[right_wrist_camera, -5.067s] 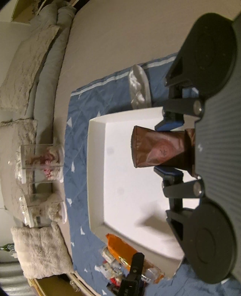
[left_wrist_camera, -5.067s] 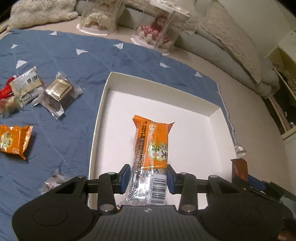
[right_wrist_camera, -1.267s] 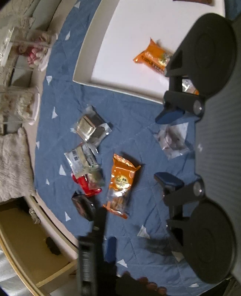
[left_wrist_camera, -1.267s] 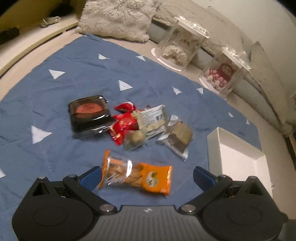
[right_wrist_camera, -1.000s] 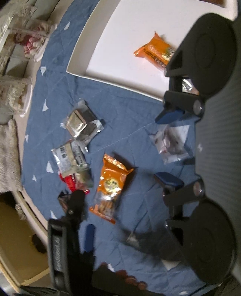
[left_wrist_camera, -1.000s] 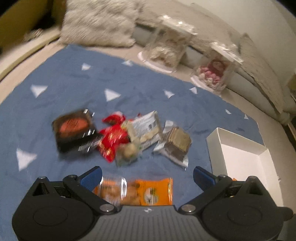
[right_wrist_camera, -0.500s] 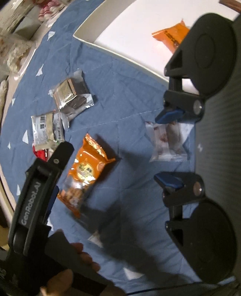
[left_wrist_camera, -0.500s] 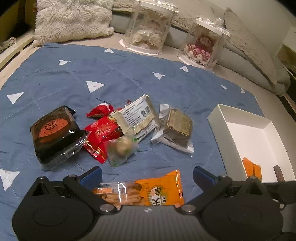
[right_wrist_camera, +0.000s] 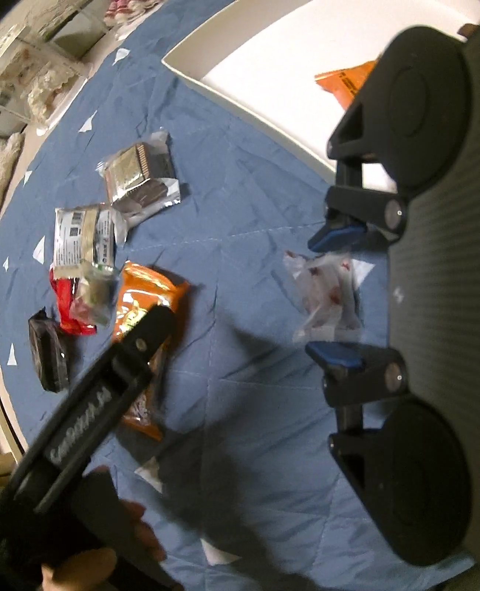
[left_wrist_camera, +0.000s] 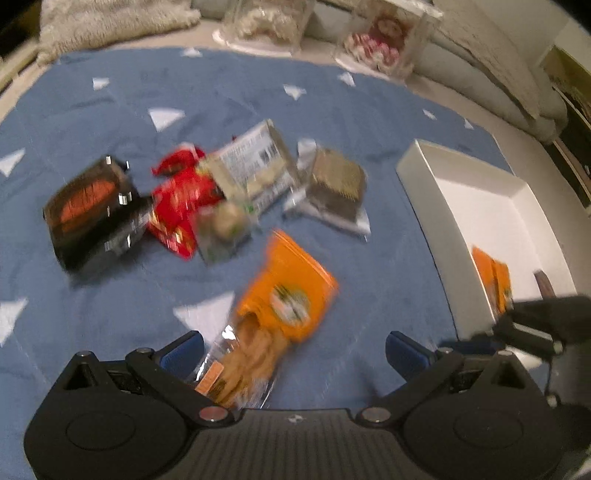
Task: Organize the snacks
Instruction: 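Grasp the small clear packet with the right tool while the left tool grasps an orange bag, then carry the orange bag and clear packet with both tools over the white tray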
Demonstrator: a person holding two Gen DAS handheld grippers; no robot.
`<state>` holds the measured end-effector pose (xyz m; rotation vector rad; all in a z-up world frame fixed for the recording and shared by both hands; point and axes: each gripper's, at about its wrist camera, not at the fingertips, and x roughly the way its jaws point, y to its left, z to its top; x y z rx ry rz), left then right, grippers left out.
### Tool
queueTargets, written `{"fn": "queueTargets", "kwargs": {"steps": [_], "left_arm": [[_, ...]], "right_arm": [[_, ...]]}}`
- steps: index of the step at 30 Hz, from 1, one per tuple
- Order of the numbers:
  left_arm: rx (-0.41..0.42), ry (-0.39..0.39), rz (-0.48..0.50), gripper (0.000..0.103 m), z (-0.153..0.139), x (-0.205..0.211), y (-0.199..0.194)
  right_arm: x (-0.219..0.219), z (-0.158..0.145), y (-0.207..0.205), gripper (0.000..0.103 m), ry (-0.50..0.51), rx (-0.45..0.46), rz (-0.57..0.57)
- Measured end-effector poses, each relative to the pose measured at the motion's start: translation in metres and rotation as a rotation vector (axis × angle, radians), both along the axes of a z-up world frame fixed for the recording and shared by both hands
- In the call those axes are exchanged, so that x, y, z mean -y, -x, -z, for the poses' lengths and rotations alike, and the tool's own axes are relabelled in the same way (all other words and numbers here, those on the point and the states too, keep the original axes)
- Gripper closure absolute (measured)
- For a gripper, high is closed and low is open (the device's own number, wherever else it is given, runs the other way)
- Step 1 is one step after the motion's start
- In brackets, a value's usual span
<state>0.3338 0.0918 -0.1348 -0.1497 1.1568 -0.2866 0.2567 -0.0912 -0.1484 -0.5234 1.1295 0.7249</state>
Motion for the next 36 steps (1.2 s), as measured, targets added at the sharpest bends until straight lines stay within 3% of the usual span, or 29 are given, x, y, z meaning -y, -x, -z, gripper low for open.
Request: {"fn": "queueTargets", "kwargs": {"steps": [2,5,12,14,18,26,30,32,36], "left_arm": [[-0.039,-0.004,0.026,0.000,0.002,0.001,0.006],[-0.051,-0.072,0.053,0.000,0.001,0.006,0.013],[0.026,-0.122,-0.047,0.017,-0.011,0.003,0.006],[0.029,-0.138,-0.045,0.023,-0.009,0.008,0.002],[0.000,-0.180,0.002,0.023,-0.002,0.023,-0.004],[-0.037,-0.319,0.059,0.030,0.015,0.039,-0.010],[-0.034,-0.323,0.067,0.033,0.015,0.037,-0.011],[-0.034,-0.324,0.062,0.040,0.015,0.033,-0.011],[-0.032,-0.319,0.052,0.047,0.013,0.029,-0.011]], "right_arm": [[0.000,-0.003,0.001,0.055,-0.009,0.005,0.004],[-0.001,-0.008,0.006,0.058,-0.019,0.014,0.006],[-0.004,-0.021,0.024,0.059,-0.100,-0.009,-0.025],[-0.006,-0.025,0.030,0.059,-0.133,-0.031,-0.044],[-0.013,-0.022,0.043,0.059,-0.141,-0.057,-0.095],[-0.013,-0.006,0.061,0.041,-0.106,-0.001,-0.211],[-0.012,0.000,0.060,0.035,-0.095,0.024,-0.217],[-0.010,0.001,0.060,0.031,-0.100,0.030,-0.219],[-0.004,-0.002,0.055,0.033,-0.123,0.006,-0.220]]}}
